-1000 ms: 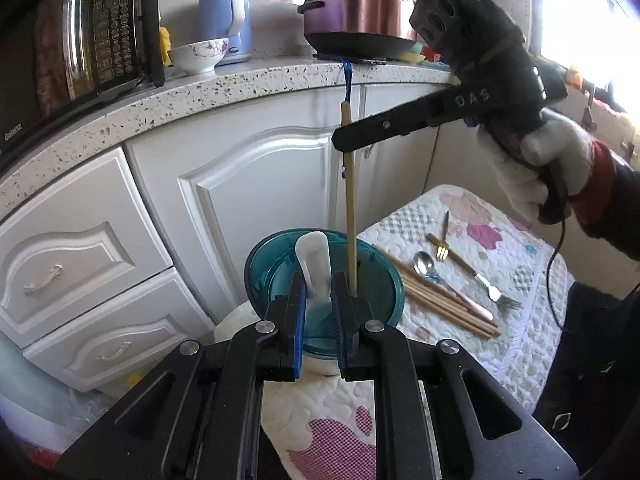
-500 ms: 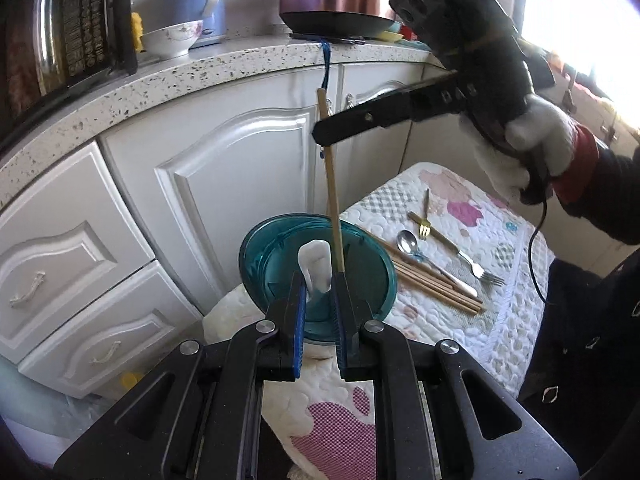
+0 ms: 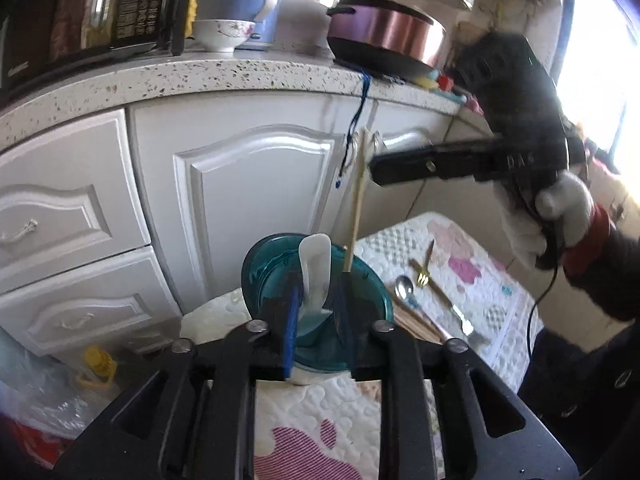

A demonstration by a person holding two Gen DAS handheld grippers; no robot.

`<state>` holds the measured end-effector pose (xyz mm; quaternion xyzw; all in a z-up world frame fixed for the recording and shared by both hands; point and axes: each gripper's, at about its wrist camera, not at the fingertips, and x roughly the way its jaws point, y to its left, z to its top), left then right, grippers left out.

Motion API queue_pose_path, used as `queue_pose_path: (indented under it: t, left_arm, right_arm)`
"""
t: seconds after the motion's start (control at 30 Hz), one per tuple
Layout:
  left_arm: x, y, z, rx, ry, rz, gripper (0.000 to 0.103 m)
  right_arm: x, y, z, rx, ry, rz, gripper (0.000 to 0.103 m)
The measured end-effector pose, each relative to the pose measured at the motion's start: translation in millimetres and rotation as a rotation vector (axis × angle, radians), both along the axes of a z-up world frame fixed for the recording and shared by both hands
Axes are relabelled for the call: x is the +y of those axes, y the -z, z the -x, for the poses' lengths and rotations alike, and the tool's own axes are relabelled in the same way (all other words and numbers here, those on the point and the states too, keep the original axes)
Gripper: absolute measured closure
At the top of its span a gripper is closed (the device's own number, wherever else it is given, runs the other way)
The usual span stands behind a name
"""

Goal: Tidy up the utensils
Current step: 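Lower the white spoon into the teal utensil holder and open the left tool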

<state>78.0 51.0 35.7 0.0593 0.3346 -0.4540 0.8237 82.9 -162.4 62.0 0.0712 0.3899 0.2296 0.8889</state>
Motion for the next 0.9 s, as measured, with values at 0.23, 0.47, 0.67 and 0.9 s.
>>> queue_pose_path:
  t: [0.23, 0.47, 0.67, 0.9]
  left_arm:
    - [-4.0, 2.3, -5.7, 0.039, -0.03, 0.061, 0.074]
    - [-13.8, 2.4, -11.1, 0.067, -0.057, 0.12, 0.073]
    - [-21.3, 0.1, -5.6, 0.042, -0.027, 0.09, 0.088]
    - [3.4, -10.7, -1.8, 0.063, 0.034, 0.1, 0.091]
  right_arm:
    - [-15.3, 4.8, 12.9, 0.017, 0.032, 0.002, 0.068]
    - [-19.0, 2.4, 23.3, 0.011, 0.026, -0.004, 0.067]
    - [-29.7, 4.7, 30.8, 0.023, 0.046, -0.013, 0.067]
    - [-37.0, 4.9, 38.9, 0.025, 0.049, -0.029, 0.066]
